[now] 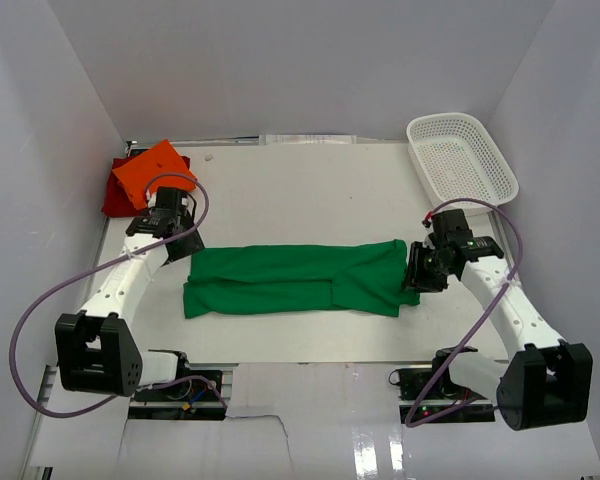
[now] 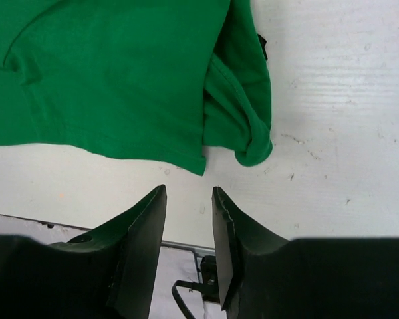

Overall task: Fold and stack the t-shirts
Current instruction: Fold the other side of the tshirt into a rectangle, then rotate the tshirt 90 degrees

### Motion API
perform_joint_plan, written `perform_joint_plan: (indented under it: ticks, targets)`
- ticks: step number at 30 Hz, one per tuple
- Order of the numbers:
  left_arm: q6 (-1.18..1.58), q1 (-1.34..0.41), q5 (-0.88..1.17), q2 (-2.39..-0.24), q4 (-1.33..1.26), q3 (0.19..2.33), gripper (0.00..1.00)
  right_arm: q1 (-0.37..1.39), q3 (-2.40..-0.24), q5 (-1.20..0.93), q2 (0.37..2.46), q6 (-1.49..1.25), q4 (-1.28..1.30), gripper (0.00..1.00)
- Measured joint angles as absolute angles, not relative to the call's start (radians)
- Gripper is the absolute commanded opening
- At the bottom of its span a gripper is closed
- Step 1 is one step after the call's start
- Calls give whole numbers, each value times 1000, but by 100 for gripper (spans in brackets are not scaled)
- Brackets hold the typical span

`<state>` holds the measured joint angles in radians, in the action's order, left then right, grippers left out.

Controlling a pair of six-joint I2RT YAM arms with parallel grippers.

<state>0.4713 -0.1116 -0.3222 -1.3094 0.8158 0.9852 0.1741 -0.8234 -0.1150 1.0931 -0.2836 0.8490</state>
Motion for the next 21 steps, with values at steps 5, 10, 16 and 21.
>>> perform_joint_plan:
  ticks: [5, 10, 16, 21]
  targets:
    - [451, -111, -281, -1339, 765, 1039, 76, 220, -823, -114, 1193, -293, 782, 29]
    - [408, -111, -129, -1459, 688, 1039, 72, 299, -821, -119, 1246, -319, 710, 10]
    - [389, -112, -41, -1623, 653, 1082, 68, 315, -808, -113, 1295, -338, 648, 8]
    - [381, -118, 7, -1701, 640, 1109, 68, 316, -804, -101, 1368, -339, 619, 8]
